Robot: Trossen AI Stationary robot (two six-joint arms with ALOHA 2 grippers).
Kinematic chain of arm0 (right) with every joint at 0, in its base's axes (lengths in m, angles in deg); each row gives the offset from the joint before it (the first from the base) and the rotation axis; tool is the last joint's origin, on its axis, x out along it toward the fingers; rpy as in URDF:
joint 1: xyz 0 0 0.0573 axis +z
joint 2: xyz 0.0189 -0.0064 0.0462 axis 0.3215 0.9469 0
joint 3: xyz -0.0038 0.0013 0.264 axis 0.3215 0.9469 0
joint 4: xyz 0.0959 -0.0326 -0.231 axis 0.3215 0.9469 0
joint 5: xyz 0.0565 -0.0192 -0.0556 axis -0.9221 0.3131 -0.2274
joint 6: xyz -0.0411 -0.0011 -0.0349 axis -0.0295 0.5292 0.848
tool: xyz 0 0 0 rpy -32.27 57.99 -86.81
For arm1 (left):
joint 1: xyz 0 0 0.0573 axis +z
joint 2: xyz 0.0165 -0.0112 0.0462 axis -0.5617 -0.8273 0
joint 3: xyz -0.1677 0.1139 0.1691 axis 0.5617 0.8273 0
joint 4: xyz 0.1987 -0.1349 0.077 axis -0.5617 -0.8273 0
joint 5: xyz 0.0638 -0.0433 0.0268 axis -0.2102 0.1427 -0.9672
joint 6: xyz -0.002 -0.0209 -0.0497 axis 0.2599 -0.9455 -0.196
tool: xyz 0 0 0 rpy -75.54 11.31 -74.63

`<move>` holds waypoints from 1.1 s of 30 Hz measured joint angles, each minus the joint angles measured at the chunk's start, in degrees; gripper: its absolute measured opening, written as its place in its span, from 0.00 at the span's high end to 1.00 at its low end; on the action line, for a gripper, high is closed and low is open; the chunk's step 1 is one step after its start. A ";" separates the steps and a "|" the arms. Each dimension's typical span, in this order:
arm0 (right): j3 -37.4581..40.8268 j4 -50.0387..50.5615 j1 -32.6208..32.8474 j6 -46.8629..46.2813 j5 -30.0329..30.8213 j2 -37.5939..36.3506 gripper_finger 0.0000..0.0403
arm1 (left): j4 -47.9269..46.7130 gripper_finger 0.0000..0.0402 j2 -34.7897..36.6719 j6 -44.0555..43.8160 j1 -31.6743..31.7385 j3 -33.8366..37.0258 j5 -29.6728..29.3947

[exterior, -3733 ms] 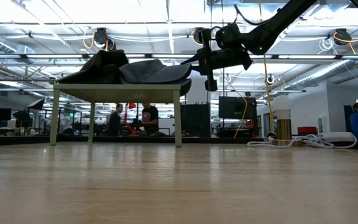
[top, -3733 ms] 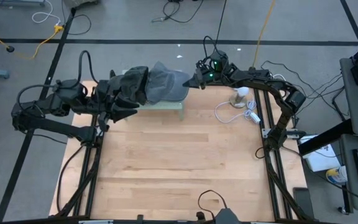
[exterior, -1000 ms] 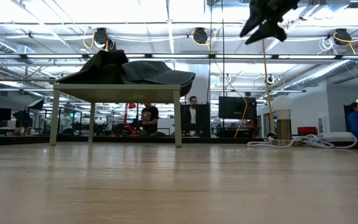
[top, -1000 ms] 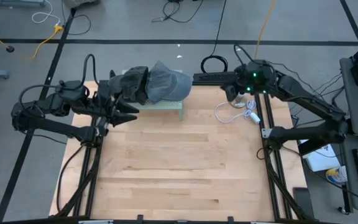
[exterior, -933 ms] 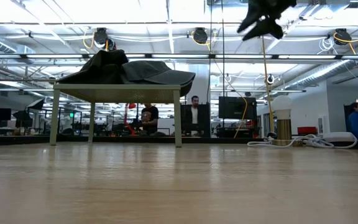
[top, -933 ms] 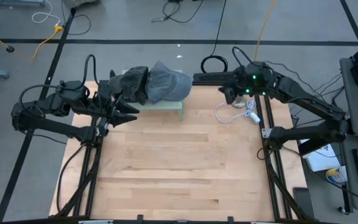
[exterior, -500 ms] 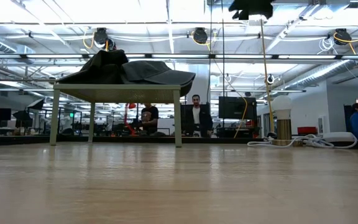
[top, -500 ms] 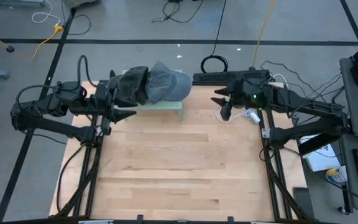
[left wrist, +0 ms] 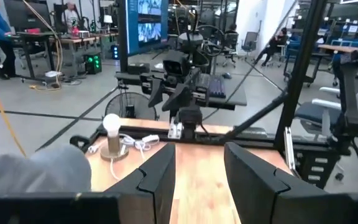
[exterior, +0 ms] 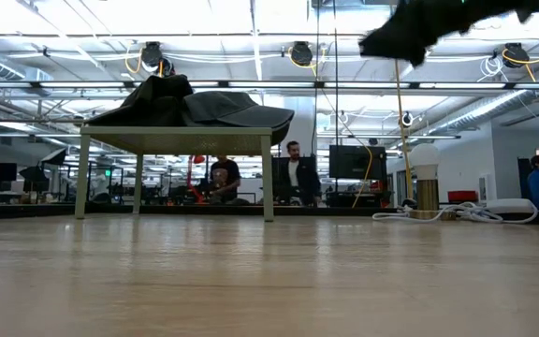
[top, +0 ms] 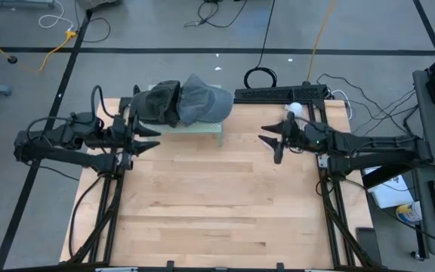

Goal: Pick & Place hat
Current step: Return to Home Position

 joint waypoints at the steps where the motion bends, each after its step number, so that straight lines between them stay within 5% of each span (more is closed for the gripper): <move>1: 2.43 -0.96 -0.22 0.81 0.44 -1.04 0.62 | 0.04 0.65 0.99 0.20 -0.20 1.29 -0.01; 18: 31.75 -34.86 -0.23 -0.08 1.26 -13.89 0.62 | 20.74 0.65 10.31 -2.67 -0.72 24.89 -2.60; 33: 40.93 -37.02 -0.25 -3.22 1.35 -17.68 0.62 | 30.18 0.65 11.37 -1.44 -0.72 33.51 -2.49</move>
